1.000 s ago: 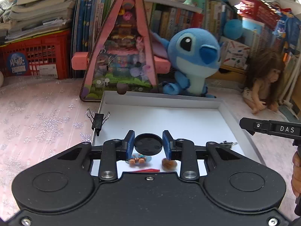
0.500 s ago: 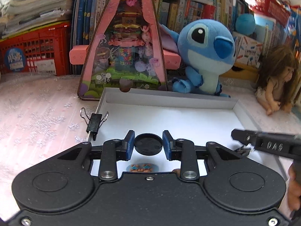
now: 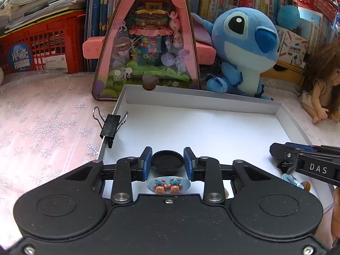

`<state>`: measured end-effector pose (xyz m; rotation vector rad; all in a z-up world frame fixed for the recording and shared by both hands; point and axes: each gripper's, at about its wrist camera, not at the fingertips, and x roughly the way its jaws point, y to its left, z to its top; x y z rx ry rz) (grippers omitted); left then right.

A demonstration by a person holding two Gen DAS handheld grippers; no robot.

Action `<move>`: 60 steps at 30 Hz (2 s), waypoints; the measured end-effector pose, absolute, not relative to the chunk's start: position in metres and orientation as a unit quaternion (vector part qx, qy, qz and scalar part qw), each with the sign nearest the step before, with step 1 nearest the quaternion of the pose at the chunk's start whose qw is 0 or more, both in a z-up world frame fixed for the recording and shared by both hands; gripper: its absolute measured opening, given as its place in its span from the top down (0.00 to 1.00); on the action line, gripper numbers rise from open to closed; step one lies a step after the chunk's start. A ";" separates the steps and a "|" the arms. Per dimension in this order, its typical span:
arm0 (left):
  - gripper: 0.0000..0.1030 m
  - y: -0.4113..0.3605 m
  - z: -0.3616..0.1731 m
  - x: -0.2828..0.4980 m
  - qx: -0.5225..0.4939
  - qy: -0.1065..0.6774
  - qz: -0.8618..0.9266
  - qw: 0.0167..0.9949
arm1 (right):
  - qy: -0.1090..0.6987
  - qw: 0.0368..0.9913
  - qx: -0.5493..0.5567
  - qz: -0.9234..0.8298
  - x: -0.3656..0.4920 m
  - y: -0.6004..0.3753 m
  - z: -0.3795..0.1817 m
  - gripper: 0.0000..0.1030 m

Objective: Organize rigid objects
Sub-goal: 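Carry both black lids over the white tray, then lower the black lids into the tray and open both tools, then withdraw both tools from the tray toward the red pen and black lids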

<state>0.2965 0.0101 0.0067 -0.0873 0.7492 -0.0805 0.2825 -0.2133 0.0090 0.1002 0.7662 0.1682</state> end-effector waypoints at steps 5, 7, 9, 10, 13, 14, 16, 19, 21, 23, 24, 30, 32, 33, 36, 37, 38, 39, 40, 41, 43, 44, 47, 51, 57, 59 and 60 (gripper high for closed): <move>0.71 0.009 0.007 0.291 -0.033 0.367 -0.043 0.929 | 0.378 0.921 0.033 0.085 0.279 -0.210 0.008 0.65; 0.71 0.009 0.007 0.289 -0.028 0.366 -0.045 0.929 | 0.381 0.920 0.028 0.087 0.277 -0.209 0.008 0.65; 0.71 0.008 0.007 0.286 -0.023 0.365 -0.046 0.929 | 0.382 0.919 0.026 0.089 0.275 -0.208 0.008 0.65; 0.71 0.008 0.007 0.285 -0.021 0.365 -0.046 0.930 | 0.383 0.919 0.025 0.090 0.274 -0.207 0.009 0.65; 0.71 0.007 0.007 0.281 -0.017 0.364 -0.048 0.930 | 0.385 0.918 0.026 0.092 0.270 -0.208 0.009 0.65; 0.71 0.006 0.007 0.280 -0.015 0.364 -0.049 0.930 | 0.385 0.918 0.025 0.093 0.269 -0.208 0.009 0.65; 0.71 0.006 0.007 0.277 -0.010 0.363 -0.051 0.930 | 0.385 0.918 0.023 0.094 0.266 -0.208 0.010 0.65; 0.71 0.004 0.006 0.272 -0.001 0.362 -0.055 0.931 | 0.386 0.917 0.023 0.096 0.263 -0.208 0.010 0.65; 0.70 0.003 0.006 0.269 0.002 0.360 -0.056 0.931 | 0.386 0.917 0.022 0.097 0.260 -0.208 0.010 0.65; 0.70 0.003 0.006 0.267 0.003 0.359 -0.056 0.932 | 0.387 0.917 0.018 0.098 0.258 -0.207 0.010 0.65; 0.70 0.003 0.006 0.266 0.003 0.358 -0.056 0.932 | 0.386 0.917 0.015 0.099 0.257 -0.207 0.010 0.65; 0.60 0.006 0.012 0.262 -0.013 0.356 -0.065 0.932 | 0.361 0.927 0.021 0.099 0.251 -0.210 0.017 0.56; 0.54 0.008 0.018 0.259 -0.022 0.344 -0.071 0.936 | 0.349 0.931 0.030 0.105 0.248 -0.213 0.023 0.42; 0.51 0.008 0.021 0.257 -0.022 0.340 -0.070 0.938 | 0.344 0.933 0.031 0.106 0.246 -0.214 0.026 0.39; 0.42 0.007 0.029 0.251 -0.014 0.327 -0.068 0.942 | 0.329 0.938 0.029 0.105 0.240 -0.215 0.033 0.32; 0.41 0.007 0.031 0.248 -0.011 0.323 -0.070 0.944 | 0.325 0.939 0.029 0.105 0.238 -0.216 0.034 0.30; 0.38 0.006 0.033 0.245 -0.010 0.321 -0.072 0.944 | 0.322 0.940 0.030 0.106 0.235 -0.217 0.036 0.27; 0.34 0.006 0.035 0.242 -0.009 0.319 -0.074 0.945 | 0.319 0.941 0.032 0.108 0.232 -0.218 0.037 0.25; 0.32 0.005 0.037 0.237 -0.008 0.316 -0.076 0.946 | 0.316 0.942 0.032 0.109 0.229 -0.219 0.038 0.24; 0.28 0.005 0.039 0.232 -0.006 0.311 -0.079 0.947 | 0.313 0.943 0.030 0.111 0.225 -0.219 0.039 0.23; 0.25 0.005 0.042 0.223 0.001 0.300 -0.081 0.951 | 0.308 0.944 0.023 0.116 0.216 -0.219 0.041 0.20; 0.24 0.004 0.043 0.219 0.005 0.295 -0.082 0.952 | 0.304 0.945 0.019 0.119 0.211 -0.218 0.042 0.19; 0.22 0.004 0.047 0.204 0.011 0.288 -0.090 0.953 | 0.295 0.946 0.014 0.132 0.197 -0.218 0.046 0.18; 0.20 0.005 0.050 0.184 0.011 0.285 -0.102 0.953 | 0.287 0.946 0.015 0.150 0.179 -0.219 0.050 0.16; 0.19 0.005 0.050 0.150 0.013 0.276 -0.121 0.953 | 0.279 0.945 0.002 0.169 0.150 -0.216 0.051 0.15; 0.19 0.003 0.049 0.137 0.017 0.272 -0.127 0.954 | 0.277 0.945 -0.001 0.174 0.142 -0.216 0.051 0.15; 0.19 0.003 0.049 0.131 0.018 0.271 -0.131 0.954 | 0.276 0.945 0.000 0.176 0.138 -0.217 0.050 0.15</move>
